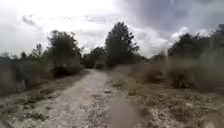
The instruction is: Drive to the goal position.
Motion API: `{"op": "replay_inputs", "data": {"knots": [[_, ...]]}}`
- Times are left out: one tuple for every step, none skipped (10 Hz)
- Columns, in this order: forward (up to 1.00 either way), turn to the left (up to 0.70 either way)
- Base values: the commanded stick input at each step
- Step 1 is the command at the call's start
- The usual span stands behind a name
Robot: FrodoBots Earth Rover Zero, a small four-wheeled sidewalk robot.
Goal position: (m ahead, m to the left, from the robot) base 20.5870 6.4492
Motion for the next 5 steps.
{"op": "replay_inputs", "data": {"knots": [[0.70, 0.00], [0.70, 0.00], [0.70, 0.00], [0.70, 0.00], [0.70, 0.00]]}}
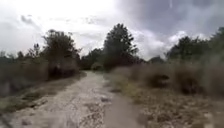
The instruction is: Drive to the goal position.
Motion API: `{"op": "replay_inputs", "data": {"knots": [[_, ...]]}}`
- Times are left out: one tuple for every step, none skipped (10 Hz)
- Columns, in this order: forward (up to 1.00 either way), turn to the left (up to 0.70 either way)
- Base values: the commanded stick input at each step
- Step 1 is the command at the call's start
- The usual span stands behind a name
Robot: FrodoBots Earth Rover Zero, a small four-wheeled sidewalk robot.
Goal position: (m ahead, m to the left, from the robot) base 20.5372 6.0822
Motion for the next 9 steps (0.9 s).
{"op": "replay_inputs", "data": {"knots": [[0.70, 0.00], [0.70, 0.12], [0.70, 0.35], [0.70, 0.35], [0.70, 0.35], [0.70, 0.35], [0.70, 0.35], [0.70, 0.35], [0.70, 0.35]]}}
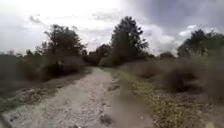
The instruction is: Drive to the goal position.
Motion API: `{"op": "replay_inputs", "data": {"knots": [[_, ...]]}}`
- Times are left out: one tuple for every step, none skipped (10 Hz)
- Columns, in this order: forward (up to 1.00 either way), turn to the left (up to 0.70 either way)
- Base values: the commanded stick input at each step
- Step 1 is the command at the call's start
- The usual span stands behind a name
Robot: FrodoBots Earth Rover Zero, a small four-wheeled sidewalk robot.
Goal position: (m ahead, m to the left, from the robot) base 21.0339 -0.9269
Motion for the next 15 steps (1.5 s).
{"op": "replay_inputs", "data": {"knots": [[0.70, 0.22], [0.70, 0.00], [0.70, 0.00], [0.70, 0.00], [0.70, 0.00], [0.70, 0.00], [0.70, 0.00], [0.70, 0.00], [0.70, 0.00], [0.70, 0.00], [0.70, 0.00], [0.70, 0.00], [0.70, 0.00], [0.70, -0.13], [0.70, -0.35]]}}
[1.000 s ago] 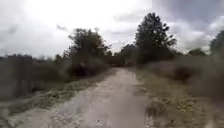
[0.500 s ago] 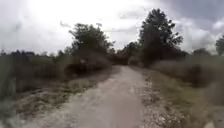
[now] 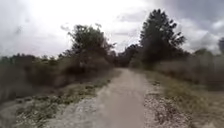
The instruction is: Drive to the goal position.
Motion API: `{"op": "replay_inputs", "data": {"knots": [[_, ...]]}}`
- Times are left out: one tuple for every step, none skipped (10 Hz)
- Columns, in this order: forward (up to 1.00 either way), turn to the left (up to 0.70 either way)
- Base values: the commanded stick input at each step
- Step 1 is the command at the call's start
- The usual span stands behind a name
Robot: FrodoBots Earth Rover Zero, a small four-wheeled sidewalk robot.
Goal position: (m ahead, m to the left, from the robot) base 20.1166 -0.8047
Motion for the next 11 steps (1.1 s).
{"op": "replay_inputs", "data": {"knots": [[0.70, -0.35], [0.70, -0.35], [0.70, -0.35], [0.70, -0.12], [0.70, 0.00], [0.70, -0.02], [0.70, -0.06], [0.70, -0.11], [0.70, -0.32], [0.70, -0.22], [0.70, 0.00]]}}
